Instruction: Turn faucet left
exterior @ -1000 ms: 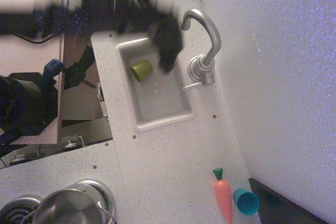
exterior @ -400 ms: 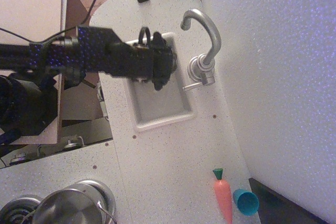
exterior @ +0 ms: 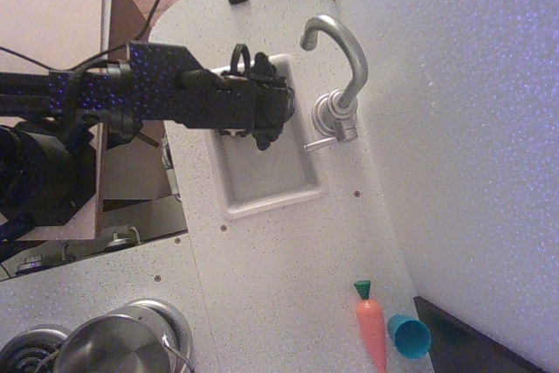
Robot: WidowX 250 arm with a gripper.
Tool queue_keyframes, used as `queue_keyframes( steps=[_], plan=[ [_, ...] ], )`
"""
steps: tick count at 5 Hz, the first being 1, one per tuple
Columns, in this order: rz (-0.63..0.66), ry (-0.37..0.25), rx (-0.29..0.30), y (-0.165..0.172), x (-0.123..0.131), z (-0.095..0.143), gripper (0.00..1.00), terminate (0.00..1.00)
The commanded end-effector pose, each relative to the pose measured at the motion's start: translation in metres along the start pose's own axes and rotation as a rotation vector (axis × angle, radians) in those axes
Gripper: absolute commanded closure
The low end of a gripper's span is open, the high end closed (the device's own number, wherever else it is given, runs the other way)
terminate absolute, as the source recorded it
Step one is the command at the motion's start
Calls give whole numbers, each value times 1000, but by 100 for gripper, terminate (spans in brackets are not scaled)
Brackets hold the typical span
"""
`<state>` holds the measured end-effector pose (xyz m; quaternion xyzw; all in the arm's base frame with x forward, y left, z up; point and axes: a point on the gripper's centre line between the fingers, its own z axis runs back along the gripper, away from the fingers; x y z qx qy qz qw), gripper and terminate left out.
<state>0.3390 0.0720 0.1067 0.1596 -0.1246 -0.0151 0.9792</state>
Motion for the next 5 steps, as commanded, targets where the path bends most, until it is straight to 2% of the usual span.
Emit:
queue_keyframes(
  steps=[1,4,5],
  plan=[
    [25,-59,14,9,7,17,0,0],
    [25,-59,14,9,7,17,0,0],
    [25,-59,14,9,7,17,0,100]
  ],
)
